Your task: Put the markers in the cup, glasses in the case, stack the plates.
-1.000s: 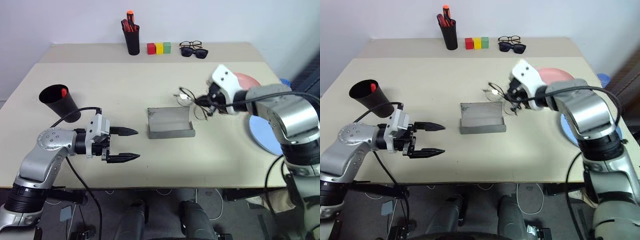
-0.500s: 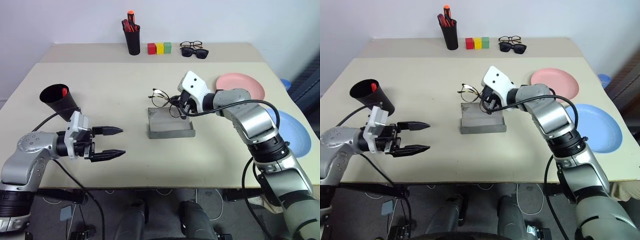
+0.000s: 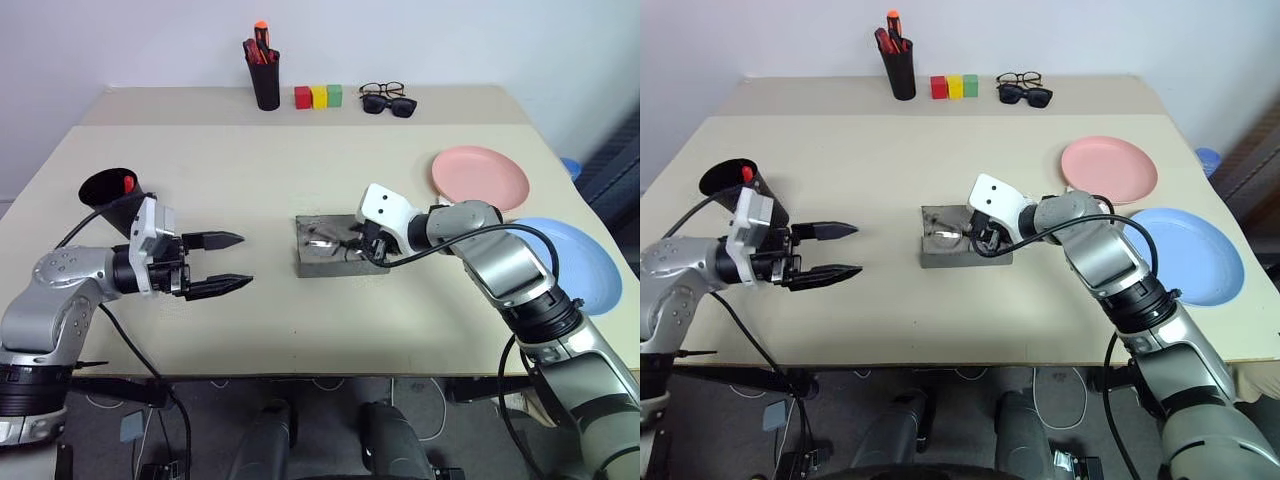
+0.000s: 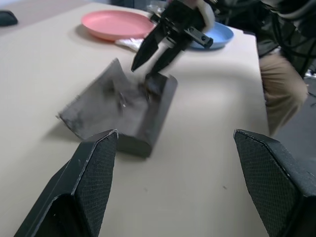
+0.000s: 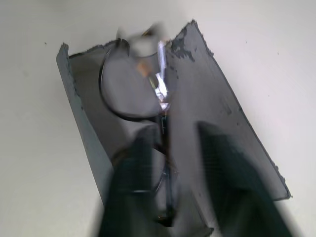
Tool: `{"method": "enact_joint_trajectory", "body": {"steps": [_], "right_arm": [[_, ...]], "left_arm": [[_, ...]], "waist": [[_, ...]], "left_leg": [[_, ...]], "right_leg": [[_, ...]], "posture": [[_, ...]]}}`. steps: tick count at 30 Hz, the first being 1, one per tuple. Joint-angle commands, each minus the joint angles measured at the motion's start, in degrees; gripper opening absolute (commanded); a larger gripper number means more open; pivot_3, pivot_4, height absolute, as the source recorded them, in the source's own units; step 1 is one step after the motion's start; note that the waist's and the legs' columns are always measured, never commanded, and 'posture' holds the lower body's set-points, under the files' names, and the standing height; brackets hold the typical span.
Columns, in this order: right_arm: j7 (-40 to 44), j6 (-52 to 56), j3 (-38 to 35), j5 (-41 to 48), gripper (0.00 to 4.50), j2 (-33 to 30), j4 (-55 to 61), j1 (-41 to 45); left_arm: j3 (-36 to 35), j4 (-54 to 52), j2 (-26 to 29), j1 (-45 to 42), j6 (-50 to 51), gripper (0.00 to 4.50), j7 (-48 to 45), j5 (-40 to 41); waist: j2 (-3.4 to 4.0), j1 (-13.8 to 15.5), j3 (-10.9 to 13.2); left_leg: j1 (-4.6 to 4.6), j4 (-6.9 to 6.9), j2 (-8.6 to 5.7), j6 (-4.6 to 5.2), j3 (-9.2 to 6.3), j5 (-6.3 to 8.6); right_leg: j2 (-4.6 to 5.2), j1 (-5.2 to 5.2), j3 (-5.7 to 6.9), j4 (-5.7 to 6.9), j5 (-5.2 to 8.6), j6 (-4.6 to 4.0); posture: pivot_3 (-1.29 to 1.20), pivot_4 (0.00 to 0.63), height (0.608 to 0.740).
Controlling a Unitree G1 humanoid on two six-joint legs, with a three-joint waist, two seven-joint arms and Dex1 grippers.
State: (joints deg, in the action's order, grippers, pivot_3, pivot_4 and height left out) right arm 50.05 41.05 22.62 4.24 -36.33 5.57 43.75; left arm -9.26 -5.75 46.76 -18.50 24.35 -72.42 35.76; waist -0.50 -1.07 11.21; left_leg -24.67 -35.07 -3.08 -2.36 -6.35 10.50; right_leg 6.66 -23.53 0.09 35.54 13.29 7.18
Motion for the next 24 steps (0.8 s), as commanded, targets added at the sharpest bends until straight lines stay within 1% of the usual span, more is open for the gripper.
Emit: {"method": "enact_joint_trajectory", "body": {"steps": [1,2,4,7,10,13,15,16,18,20,21,22,24], "right_arm": [[-0.73,0.68,-2.44,-0.8,3.36,-1.32,4.27,-0.6],[-1.29,1.06,-3.4,-0.76,3.85,-1.67,5.44,-1.16],[-2.03,2.39,-6.65,0.69,3.85,-2.07,8.63,-2.83],[-2.88,3.21,-13.13,3.41,3.85,-3.03,15.04,-7.8],[-3.33,4.58,-19.36,5.21,3.85,-5.78,22.52,-15.39],[-3.18,5.65,-28.41,7.86,3.85,-8.01,28.88,-26.05],[-1.51,2.4,-34.1,8.61,3.92,-9.23,32.34,-35.19],[-0.69,0.32,-37.28,9.41,3.92,-8.78,33.48,-39.52],[-0.29,-2.0,-41.04,10.89,3.92,-7.9,34.87,-44.65],[0.71,-5.37,-45.6,12.17,3.92,-6.65,35.65,-50.79],[1.22,-7.64,-47.85,12.46,3.92,-5.98,35.64,-53.6],[1.45,-9.53,-49.45,12.73,3.92,-5.47,35.51,-55.58],[0.89,-11.57,-50.61,13.57,3.92,-4.6,35.84,-57.31]], "left_arm": [[0.24,0.74,0.15,-2.23,0.53,3.87,-0.28,0.31],[0.68,1.42,-0.09,-3.18,0.64,3.87,-0.19,-0.01],[2.22,3.13,-0.71,-5.73,0.24,3.87,0.88,-1.79],[6.35,7.53,-2.4,-11.8,0.04,3.87,5.15,-7.4],[10.66,15.5,-6.35,-20.0,-3.16,3.87,9.27,-14.03],[14.65,26.4,-11.86,-29.67,-7.8,3.87,11.09,-19.72],[16.3,35.74,-15.62,-36.03,-11.06,3.31,13.12,-23.29],[17.44,40.12,-17.16,-38.6,-13.34,3.03,13.33,-25.19],[18.53,46.69,-19.07,-41.97,-17.28,2.02,13.41,-27.71],[19.74,56.07,-22.33,-46.81,-21.83,1.01,16.15,-31.26],[20.51,60.64,-24.14,-49.28,-23.78,0.46,17.7,-33.04],[21.19,64.31,-25.52,-51.19,-25.34,0.06,18.54,-34.59],[21.87,69.37,-26.87,-53.4,-27.95,0.06,18.76,-36.81]], "waist": [[0.0,0.03,0.0],[0.0,0.04,0.0],[0.0,0.25,0.01],[-0.03,0.87,0.0],[-0.11,1.76,-0.03],[-0.15,2.11,-0.02],[-0.19,2.37,-0.01],[-0.24,2.53,-0.01],[-0.25,1.79,-0.01],[-0.27,1.23,0.0],[-0.28,1.47,0.01],[-0.38,1.66,0.06],[-0.41,1.34,0.08]], "left_leg": [[0.0,0.01,0.0,0.0,0.0,0.0],[0.0,0.02,0.0,0.0,0.0,0.0],[0.0,0.01,0.0,0.0,0.0,0.0],[0.0,-0.04,-0.01,0.0,-0.04,0.0],[0.0,-0.11,-0.06,0.0,-0.04,0.0],[-0.01,-0.12,-0.09,0.01,-0.02,0.0],[-0.04,-0.12,-0.1,0.01,-0.04,0.0],[-0.07,-0.12,-0.13,0.02,-0.05,0.0],[-0.06,-0.13,-0.1,0.08,0.03,0.04],[-0.04,-0.13,-0.09,0.1,0.08,0.05],[0.0,-0.14,-0.08,0.1,0.09,0.05],[0.0,-0.15,-0.08,0.1,0.05,0.05],[0.05,-0.19,-0.06,0.1,0.04,0.05]], "right_leg": [[0.0,-0.01,0.0,0.0,0.0,0.01],[0.0,-0.01,0.0,0.0,0.0,0.02],[0.0,0.0,0.0,0.0,0.0,0.02],[0.0,0.07,0.02,0.01,0.01,0.02],[0.01,0.17,0.03,-0.07,-0.06,0.24],[0.03,0.21,0.02,-0.13,-0.05,0.32],[0.03,0.24,0.05,-0.14,-0.03,0.38],[0.04,0.27,0.06,-0.15,0.0,0.43],[0.05,0.27,0.06,-0.17,0.0,0.47],[0.09,0.26,0.05,-0.17,-0.01,0.48],[0.09,0.26,0.05,-0.15,-0.01,0.49],[0.08,0.3,0.07,-0.1,0.04,0.57],[0.06,0.32,0.07,-0.08,0.13,0.71]], "posture": [[0.0,0.15,0.739],[0.0,0.15,0.739],[0.0,0.15,0.739],[0.0,0.15,0.739],[0.0,0.15,0.739],[0.0,0.15,0.739],[0.0,0.15,0.739],[0.0,0.15,0.739],[0.0,0.15,0.739],[0.0,0.15,0.739],[0.0,0.15,0.739],[0.0,0.15,0.739],[0.0,0.15,0.739]]}}
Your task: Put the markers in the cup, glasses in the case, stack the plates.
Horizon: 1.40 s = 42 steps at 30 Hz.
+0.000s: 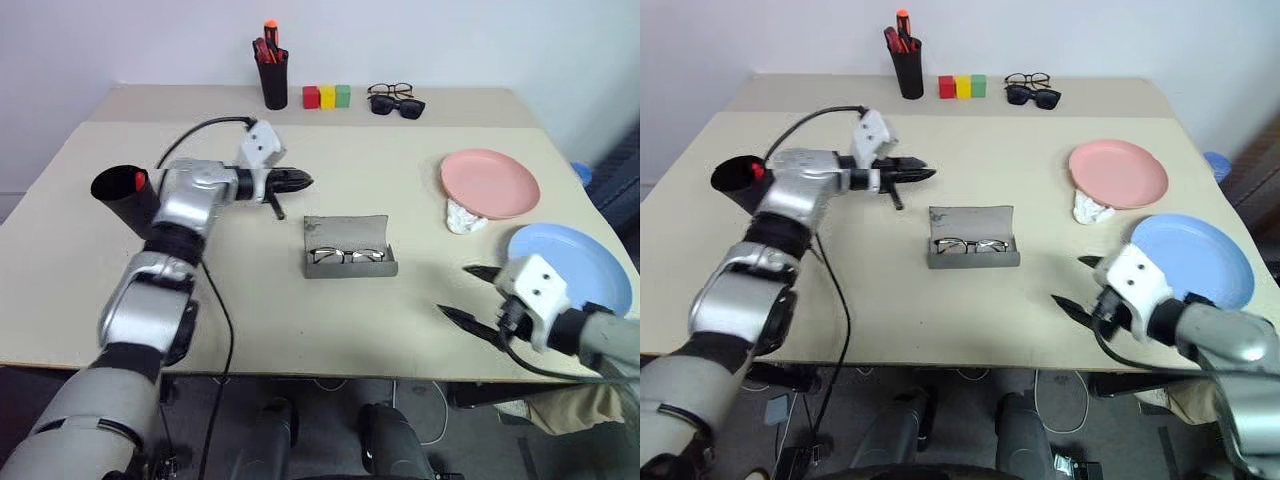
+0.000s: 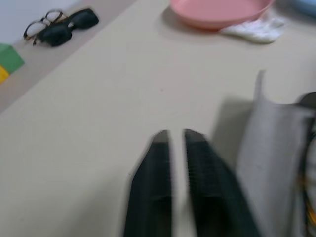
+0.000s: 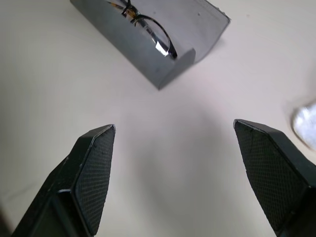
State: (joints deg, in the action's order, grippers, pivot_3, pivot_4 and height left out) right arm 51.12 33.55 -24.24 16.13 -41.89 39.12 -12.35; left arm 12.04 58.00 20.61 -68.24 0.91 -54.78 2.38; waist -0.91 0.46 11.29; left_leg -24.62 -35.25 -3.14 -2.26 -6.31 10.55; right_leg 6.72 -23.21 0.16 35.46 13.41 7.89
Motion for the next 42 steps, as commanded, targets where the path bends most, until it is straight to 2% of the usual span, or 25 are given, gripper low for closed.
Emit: {"method": "enact_joint_trajectory", "body": {"steps": [1,9,17,21,25,31,35,41,42], "right_arm": [[-0.54,-5.1,-4.17,2.24,3.92,1.54,2.34,-1.69],[-4.43,-7.06,-2.36,3.5,3.92,2.98,4.6,-2.92],[-7.21,-6.41,-0.68,4.56,3.92,2.04,4.68,-1.55],[-7.93,-6.53,0.0,4.59,3.92,1.85,4.1,-1.25],[-9.84,-5.32,0.45,3.04,3.92,1.3,1.61,-0.86],[-16.39,-3.12,-0.34,-2.48,3.92,0.48,-6.84,2.22],[-20.13,-3.66,-1.27,-5.42,3.92,0.24,-12.29,4.78],[-22.42,-2.56,-1.13,-7.59,3.92,-0.4,-20.71,6.72],[-22.51,-2.5,-1.02,-7.61,3.92,-0.36,-21.94,6.95]], "left_arm": [[1.24,7.95,-1.46,-4.62,-5.64,0.06,1.32,-4.82],[3.28,16.94,-4.48,-7.7,-8.71,0.06,-1.07,-12.21],[-0.58,16.07,-3.99,-8.3,-5.46,0.06,-23.89,-9.61],[-0.54,13.59,-4.04,-7.08,-4.5,0.06,-31.84,-9.1],[1.55,8.41,-5.31,-3.31,-3.39,0.06,-37.29,-9.45],[4.05,-1.82,-6.17,4.35,-2.13,0.06,-36.47,-10.29],[0.82,-11.36,-6.47,5.45,3.37,0.06,-33.64,-6.12],[-1.86,-32.69,-7.73,6.93,18.3,0.06,-29.5,2.13],[-1.71,-35.81,-7.58,7.71,20.13,0.3,-29.2,3.32]], "waist": [[0.0,-0.34,0.0],[-0.04,0.08,0.02],[-0.07,0.24,0.04],[-0.07,0.23,0.04],[-0.05,0.21,0.03],[-0.01,0.3,-0.03],[0.0,0.31,-0.04],[0.02,0.13,-0.03],[0.04,0.08,-0.03]], "left_leg": [[0.01,-0.01,-0.01,0.0,0.02,0.0],[0.0,0.01,-0.01,-0.01,0.01,0.01],[-0.06,-0.01,-0.03,-0.01,0.0,0.01],[-0.06,0.0,-0.02,-0.01,-0.03,0.01],[-0.06,-0.01,-0.02,-0.01,-0.03,0.01],[-0.02,-0.05,-0.02,-0.01,-0.05,0.0],[0.03,-0.03,-0.02,0.0,-0.07,0.0],[-0.01,-0.01,-0.04,0.0,-0.09,0.0],[0.01,0.01,-0.03,0.0,-0.09,0.0]], "right_leg": [[0.02,0.02,-0.01,0.0,0.0,0.0],[0.03,0.02,-0.01,-0.03,0.0,0.0],[0.04,0.04,0.0,-0.12,0.0,-0.04],[0.03,0.03,0.01,-0.11,-0.11,-0.22],[0.03,0.04,0.01,-0.11,-0.12,-0.24],[0.04,0.09,0.0,-0.07,-0.13,-0.28],[0.05,0.15,0.0,-0.07,-0.12,-0.28],[0.05,0.11,0.0,-0.05,-0.11,-0.24],[0.04,0.11,0.0,-0.04,-0.11,-0.24]], "posture": [[0.0,0.15,0.739],[0.0,0.15,0.739],[0.0,0.15,0.739],[0.0,0.15,0.739],[0.0,0.15,0.739],[0.0,0.15,0.739],[0.0,0.15,0.739],[0.0,0.15,0.739],[0.0,0.15,0.739]]}}
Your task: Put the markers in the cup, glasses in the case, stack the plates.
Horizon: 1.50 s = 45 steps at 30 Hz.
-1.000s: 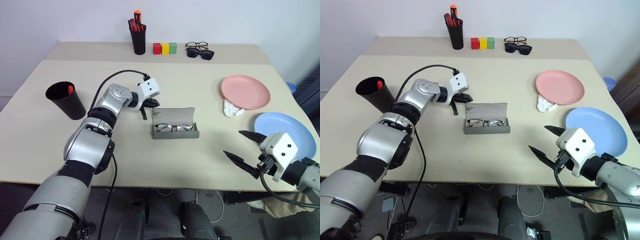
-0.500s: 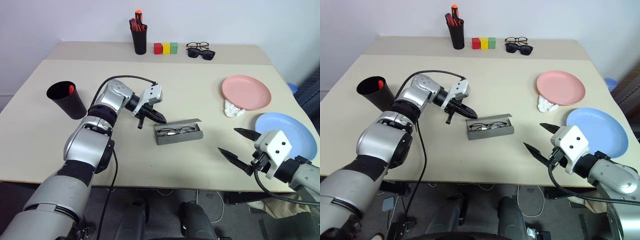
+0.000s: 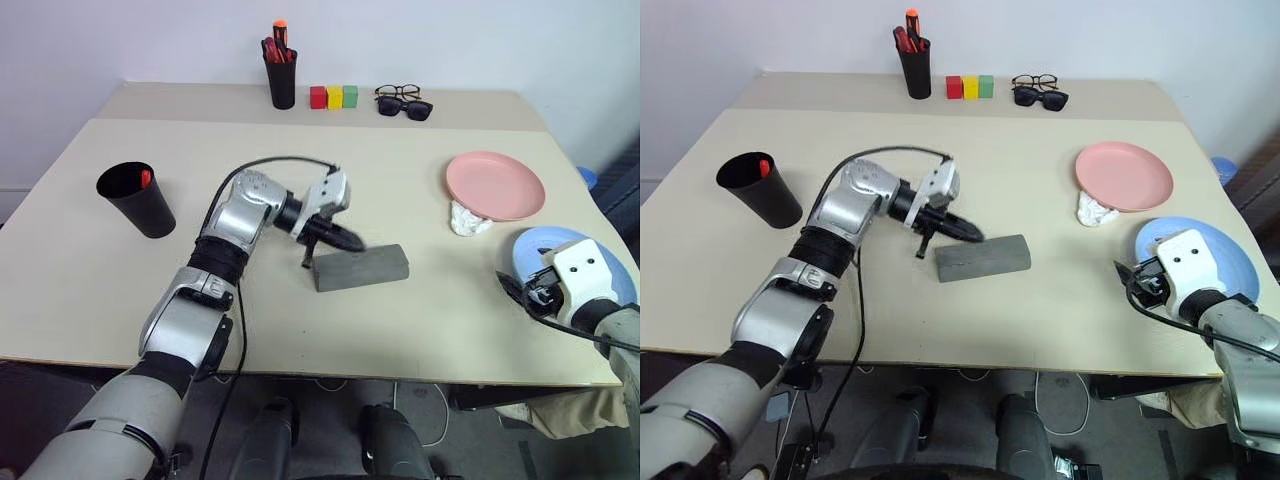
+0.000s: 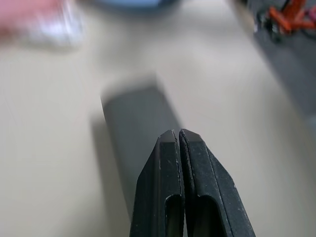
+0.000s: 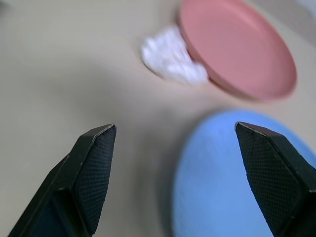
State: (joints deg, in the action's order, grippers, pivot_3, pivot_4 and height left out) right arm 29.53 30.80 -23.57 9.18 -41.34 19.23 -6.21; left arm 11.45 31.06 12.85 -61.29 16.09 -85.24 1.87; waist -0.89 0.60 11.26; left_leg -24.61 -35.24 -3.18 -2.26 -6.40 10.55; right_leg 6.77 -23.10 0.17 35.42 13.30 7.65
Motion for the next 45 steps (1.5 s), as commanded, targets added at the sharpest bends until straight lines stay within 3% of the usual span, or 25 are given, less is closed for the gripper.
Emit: {"method": "enact_joint_trajectory", "body": {"steps": [1,3,9,20,23,28,29,38,45], "right_arm": [[-0.99,0.19,-1.56,-0.73,3.92,-0.89,-3.15,0.99],[-0.97,0.12,-1.06,-0.95,3.92,-1.05,-5.08,1.18],[-0.62,-0.3,-0.11,-0.8,3.92,-1.01,-8.18,2.41],[-0.59,0.87,2.41,-0.26,3.92,-0.26,-9.69,4.4],[-0.94,1.19,2.57,-0.13,3.09,0.1,-11.25,4.99],[-1.36,1.38,2.61,-0.64,0.4,-0.16,-12.85,5.02],[-1.48,1.34,2.6,-0.73,0.06,-0.18,-12.98,5.02],[-4.82,0.27,1.26,-2.03,0.06,-0.23,-9.01,5.93],[-5.14,-5.63,6.76,-4.8,0.06,-2.18,-14.0,19.62]], "left_arm": [[-1.02,-11.48,0.35,1.42,6.96,0.58,1.56,5.08],[-0.65,-15.53,1.06,2.84,10.07,1.31,1.82,7.17],[0.76,-21.77,2.95,6.07,14.84,4.39,4.69,9.83],[2.41,-27.86,5.64,7.98,18.3,4.46,9.1,12.51],[2.65,-28.4,6.03,7.97,18.72,4.5,9.81,13.23],[2.69,-29.24,6.83,8.26,19.47,4.5,10.69,14.7],[2.78,-29.35,6.96,8.3,19.56,4.5,10.92,14.96],[3.14,-29.33,7.54,8.82,19.31,4.5,12.57,15.86],[2.94,-29.76,7.2,9.58,19.82,4.5,14.79,16.45]], "waist": [[0.03,-0.21,-0.02],[0.12,-0.48,-0.06],[0.19,-1.38,-0.09],[0.2,-1.27,-0.08],[0.2,-1.25,-0.08],[0.2,-1.26,-0.08],[0.2,-1.24,-0.09],[0.2,-1.22,-0.08],[0.27,-1.8,-0.06]], "left_leg": [[0.02,0.0,0.0,0.0,0.0,0.0],[0.11,0.02,0.01,0.0,0.02,0.0],[0.21,-0.03,0.01,0.0,0.03,-0.01],[0.2,-0.03,0.01,0.0,0.03,-0.01],[0.2,-0.03,0.0,0.0,0.03,-0.01],[0.2,-0.03,0.01,0.0,0.03,-0.01],[0.2,-0.03,0.0,0.0,0.03,-0.01],[0.2,-0.03,0.0,0.0,0.03,-0.01],[0.24,-0.02,0.02,0.0,0.1,-0.01]], "right_leg": [[0.0,0.0,0.0,0.03,0.01,0.01],[0.0,0.02,-0.01,0.1,0.01,0.0],[-0.01,0.04,-0.03,0.28,0.02,-0.03],[0.0,0.03,-0.05,0.27,0.05,-0.08],[-0.01,0.03,-0.05,0.26,0.08,-0.15],[0.0,0.03,-0.06,0.27,0.11,-0.19],[-0.01,0.03,-0.06,0.27,0.11,-0.2],[0.0,0.04,-0.06,0.26,0.12,-0.2],[-0.01,-0.02,-0.11,0.29,0.11,-0.22]], "posture": [[0.0,0.15,0.739],[0.0,0.15,0.739],[0.0,0.15,0.739],[0.0,0.15,0.739],[0.0,0.15,0.739],[0.0,0.15,0.739],[0.0,0.15,0.739],[0.0,0.15,0.739],[0.0,0.15,0.739]]}}
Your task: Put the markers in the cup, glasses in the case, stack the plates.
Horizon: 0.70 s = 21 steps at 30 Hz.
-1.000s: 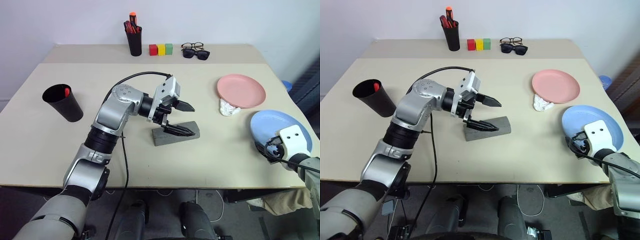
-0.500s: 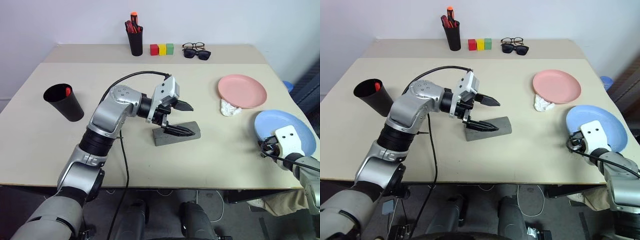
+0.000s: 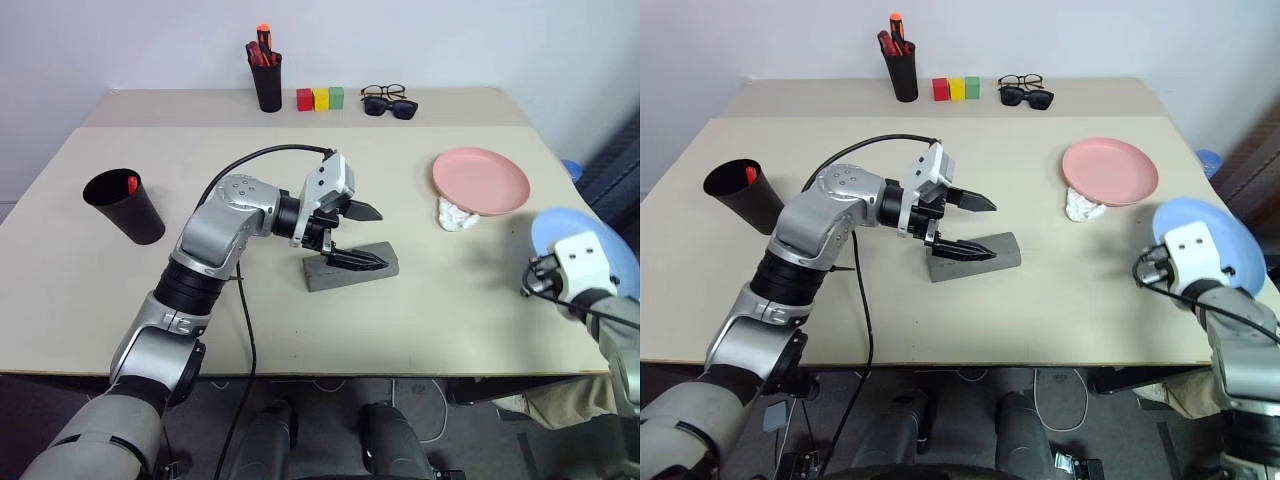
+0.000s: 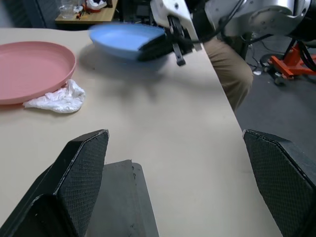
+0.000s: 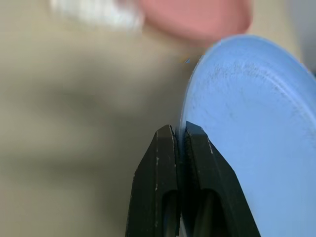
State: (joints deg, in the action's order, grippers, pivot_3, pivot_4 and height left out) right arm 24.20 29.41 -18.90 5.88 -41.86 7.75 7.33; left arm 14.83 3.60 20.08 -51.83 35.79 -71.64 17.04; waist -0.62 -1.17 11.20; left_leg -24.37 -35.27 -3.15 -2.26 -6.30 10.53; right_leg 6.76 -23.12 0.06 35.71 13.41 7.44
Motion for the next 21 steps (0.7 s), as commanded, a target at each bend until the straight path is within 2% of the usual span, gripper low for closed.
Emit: {"method": "enact_joint_trajectory", "body": {"steps": [1,4,9,17,20,21], "right_arm": [[0.65,-5.83,3.62,-2.15,0.06,-1.76,-5.21,8.84],[2.18,-11.54,8.13,-4.41,0.06,-1.76,-14.33,16.42],[4.34,-23.85,15.78,-8.48,0.06,0.83,-35.88,31.92],[5.46,-37.98,21.36,-12.78,0.06,4.9,-64.71,48.49],[5.4,-40.18,21.88,-13.63,1.03,5.83,-70.48,51.1],[5.16,-40.82,21.98,-13.89,1.53,5.98,-71.64,51.6]], "left_arm": [[-0.55,-2.68,-0.11,0.38,0.43,4.5,1.72,1.43],[-0.98,-3.94,-0.3,1.08,1.14,4.5,3.52,1.9],[-3.62,-7.41,-0.68,2.41,3.94,4.5,8.29,4.12],[-6.58,-15.05,0.56,5.94,9.97,4.5,16.73,6.88],[-7.28,-17.42,1.05,7.14,11.84,4.5,19.19,7.94],[-7.49,-18.04,1.21,7.44,12.43,4.5,19.95,8.27]], "waist": [[0.0,-0.04,0.0],[0.0,0.19,0.0],[0.05,0.22,0.05],[0.07,-0.18,0.08],[0.08,-0.03,0.08],[0.08,-0.03,0.08]], "left_leg": [[0.0,0.01,0.01,0.0,0.0,0.0],[-0.01,0.0,-0.01,-0.01,0.0,-0.01],[-0.06,0.03,-0.05,-0.02,-0.02,-0.02],[-0.03,0.13,-0.04,-0.09,-0.04,-0.06],[-0.03,0.14,-0.05,-0.1,-0.05,-0.07],[-0.03,0.13,-0.05,-0.12,-0.06,-0.08]], "right_leg": [[-0.01,0.0,0.0,0.0,0.0,0.0],[-0.01,0.01,0.0,-0.02,-0.02,0.0],[0.0,0.01,0.0,-0.07,-0.09,0.23],[-0.03,-0.02,-0.01,-0.06,-0.09,0.23],[-0.04,-0.02,-0.02,-0.05,-0.09,0.23],[-0.04,-0.01,-0.01,-0.05,-0.09,0.22]], "posture": [[0.0,0.15,0.739],[0.0,0.15,0.739],[0.0,0.15,0.739],[0.0,0.15,0.739],[0.0,0.15,0.739],[0.0,0.15,0.739]]}}
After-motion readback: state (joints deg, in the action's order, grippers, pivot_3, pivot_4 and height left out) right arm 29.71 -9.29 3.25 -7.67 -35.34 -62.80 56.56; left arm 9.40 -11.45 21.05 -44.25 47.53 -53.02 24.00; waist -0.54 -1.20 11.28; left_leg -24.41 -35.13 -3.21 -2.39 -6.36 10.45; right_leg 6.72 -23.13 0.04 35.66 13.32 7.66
